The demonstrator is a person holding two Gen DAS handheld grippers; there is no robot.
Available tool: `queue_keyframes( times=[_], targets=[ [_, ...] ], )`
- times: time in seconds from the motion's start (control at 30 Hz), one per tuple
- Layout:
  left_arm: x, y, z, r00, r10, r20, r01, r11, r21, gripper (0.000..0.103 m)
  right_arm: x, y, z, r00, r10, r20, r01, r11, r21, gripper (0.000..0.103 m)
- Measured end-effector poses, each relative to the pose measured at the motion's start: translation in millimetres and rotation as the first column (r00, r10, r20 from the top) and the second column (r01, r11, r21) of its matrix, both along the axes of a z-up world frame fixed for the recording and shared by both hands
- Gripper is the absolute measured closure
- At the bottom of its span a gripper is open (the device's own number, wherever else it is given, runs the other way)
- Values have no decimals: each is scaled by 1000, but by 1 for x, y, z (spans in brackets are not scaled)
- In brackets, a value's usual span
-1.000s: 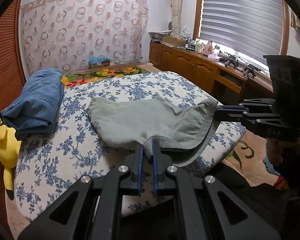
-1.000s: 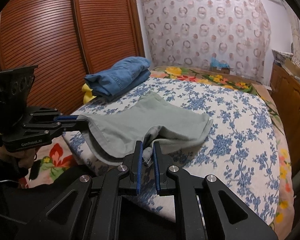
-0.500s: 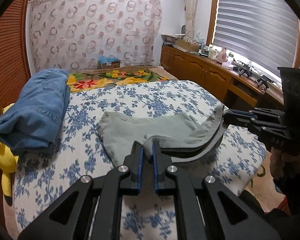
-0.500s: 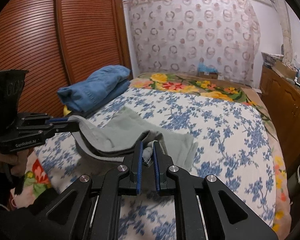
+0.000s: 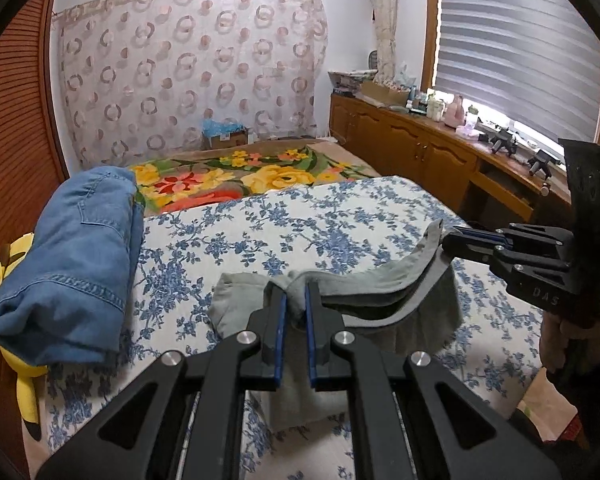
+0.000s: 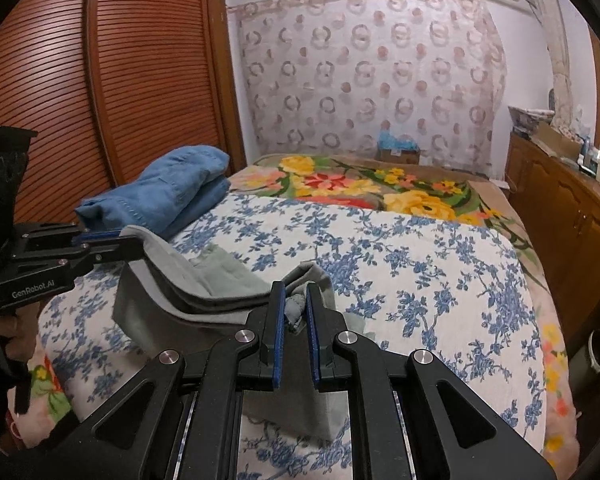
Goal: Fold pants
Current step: 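Fold the lifted edge over onto the shirt body and lower both grippers, then open both grippers to release the folded shirt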
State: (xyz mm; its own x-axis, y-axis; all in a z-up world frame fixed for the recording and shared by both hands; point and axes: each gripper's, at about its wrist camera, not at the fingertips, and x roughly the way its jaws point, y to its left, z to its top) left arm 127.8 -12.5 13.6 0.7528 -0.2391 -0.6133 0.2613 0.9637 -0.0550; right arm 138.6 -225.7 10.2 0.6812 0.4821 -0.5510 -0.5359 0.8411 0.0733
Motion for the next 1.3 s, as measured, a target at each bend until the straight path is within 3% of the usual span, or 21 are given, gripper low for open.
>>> queue_keyframes(
  times=[0.33, 0.67, 0.77, 0.93, 1.03, 1.1, 1.17, 1.3],
  targets=[
    [11, 11, -28, 996, 26, -81, -29, 999, -26, 96, 17, 8, -28, 997, 2, -78, -4, 1000, -23, 95],
    [2, 10, -26, 997, 21, -74, -21, 1000, -11, 91, 24, 5, -31, 996, -9, -90, 10, 1000, 5, 95],
    [0, 8, -22, 998, 20, -57, -20, 1000, 5, 84, 25, 4, -29, 996, -12, -87, 14, 1000, 16, 94],
    [1, 13, -16, 999, 19, -43, -20, 1000, -14, 63, 27, 3, -27, 996, -9, -85, 11, 1000, 24, 93],
    [0, 12, -16, 999, 15, -40, -16, 1000, -14, 59, 27, 6, -28, 997, -12, -81, 12, 1000, 8, 92],
    [-1, 12, -20, 999, 6, -49, -7, 1000, -16, 58, 27, 6, -27, 997, -12, -80, 13, 1000, 11, 87],
    [-4, 11, -28, 998, 10, -59, -10, 1000, -5, 57, 27, 4, -27, 997, -18, -75, 20, 1000, 14, 70],
    [-9, 10, -46, 995, 9, -100, -9, 1000, 9, 57, 25, -7, -27, 996, -50, -73, 52, 998, 25, 66]
  ],
)
